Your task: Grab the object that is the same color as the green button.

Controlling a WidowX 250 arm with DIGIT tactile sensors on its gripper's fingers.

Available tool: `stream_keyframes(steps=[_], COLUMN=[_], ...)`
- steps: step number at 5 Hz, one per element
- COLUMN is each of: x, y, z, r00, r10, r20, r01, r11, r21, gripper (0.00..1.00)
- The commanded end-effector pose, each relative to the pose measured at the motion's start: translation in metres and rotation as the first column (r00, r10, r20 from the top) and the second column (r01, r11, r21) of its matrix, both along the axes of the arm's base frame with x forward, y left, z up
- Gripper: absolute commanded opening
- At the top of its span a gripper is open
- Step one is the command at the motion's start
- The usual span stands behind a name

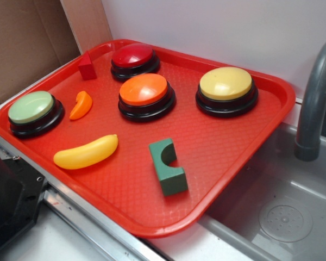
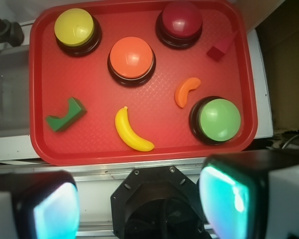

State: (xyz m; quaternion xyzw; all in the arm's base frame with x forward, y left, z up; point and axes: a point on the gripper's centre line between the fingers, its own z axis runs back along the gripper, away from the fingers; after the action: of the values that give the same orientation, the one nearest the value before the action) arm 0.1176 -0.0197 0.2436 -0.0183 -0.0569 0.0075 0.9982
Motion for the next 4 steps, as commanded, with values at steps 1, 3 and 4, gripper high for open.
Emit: stream_keyframes(steps=[1,3,4], x=[0.0,0.059,0.078], y=[0.0,-0.065,-0.089], z=[0.0,-0.033,-0.065], r00=[1.0,0.872,0.722], r10=[0.0,-0.479,-0.679], r20=[0.0,-0.098,-0.132], r01=[0.0,0.486,0.689], r11=[1.0,0.871,0.724], r21=[0.0,0.068,0.042], gripper=[1.0,1.0,1.0])
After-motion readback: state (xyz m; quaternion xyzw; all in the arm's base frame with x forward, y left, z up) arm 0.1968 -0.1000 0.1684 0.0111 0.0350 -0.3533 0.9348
